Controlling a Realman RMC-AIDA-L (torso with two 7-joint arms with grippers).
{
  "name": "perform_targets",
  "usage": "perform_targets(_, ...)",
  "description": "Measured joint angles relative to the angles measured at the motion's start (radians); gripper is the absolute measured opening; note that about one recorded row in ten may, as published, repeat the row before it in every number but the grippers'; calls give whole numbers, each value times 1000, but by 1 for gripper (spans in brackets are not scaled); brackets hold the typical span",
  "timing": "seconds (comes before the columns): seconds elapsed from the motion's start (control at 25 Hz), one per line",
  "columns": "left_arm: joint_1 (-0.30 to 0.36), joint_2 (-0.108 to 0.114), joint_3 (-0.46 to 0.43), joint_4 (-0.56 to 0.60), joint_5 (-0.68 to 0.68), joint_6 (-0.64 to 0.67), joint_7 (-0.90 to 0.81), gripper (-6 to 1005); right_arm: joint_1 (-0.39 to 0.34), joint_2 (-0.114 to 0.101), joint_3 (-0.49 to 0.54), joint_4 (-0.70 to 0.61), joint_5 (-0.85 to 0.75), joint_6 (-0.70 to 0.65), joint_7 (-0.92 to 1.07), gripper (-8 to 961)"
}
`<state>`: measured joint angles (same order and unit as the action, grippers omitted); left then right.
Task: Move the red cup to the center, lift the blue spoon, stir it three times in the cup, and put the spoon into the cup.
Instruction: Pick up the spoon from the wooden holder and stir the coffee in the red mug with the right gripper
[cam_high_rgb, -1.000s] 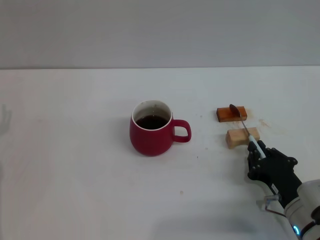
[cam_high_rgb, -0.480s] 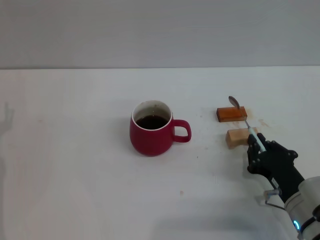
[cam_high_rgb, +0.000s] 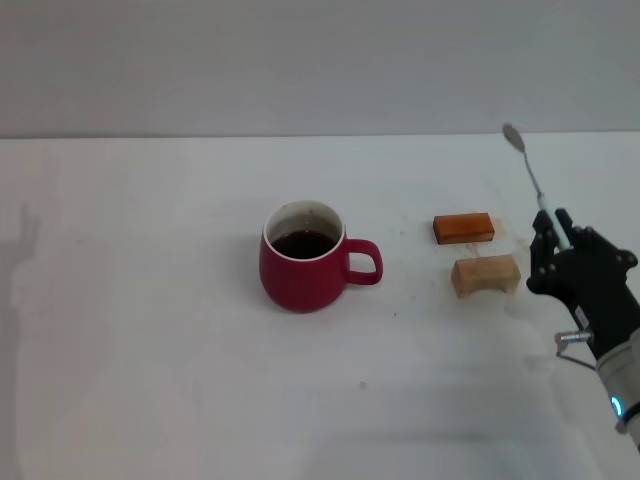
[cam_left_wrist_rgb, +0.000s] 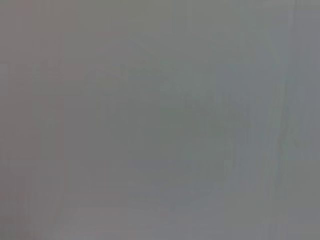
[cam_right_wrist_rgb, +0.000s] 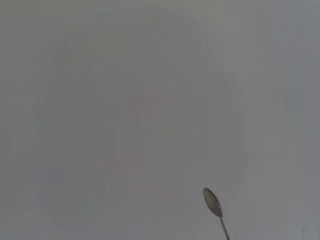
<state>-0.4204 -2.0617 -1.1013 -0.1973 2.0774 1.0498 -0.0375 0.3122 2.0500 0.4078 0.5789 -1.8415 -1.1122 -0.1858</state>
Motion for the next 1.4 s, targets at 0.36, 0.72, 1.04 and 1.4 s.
perform_targets(0.36, -11, -2, 0, -3, -3, -21, 8, 862, -27, -60, 76, 224, 5, 72, -211, 135)
perform_targets(0.72, -18, -1, 0, -1, -5, -21, 7, 862, -185, -72, 302, 561, 1, 337, -583, 135)
perform_targets(1.04, -18, -1, 0, 0, -5, -21, 0, 861, -288, -39, 383, 631, -168, 331, -581, 135)
perform_targets(1.4, -9, -1, 0, -6, 0, -20, 0, 861, -338, -93, 430, 557, -490, 219, -85, 135)
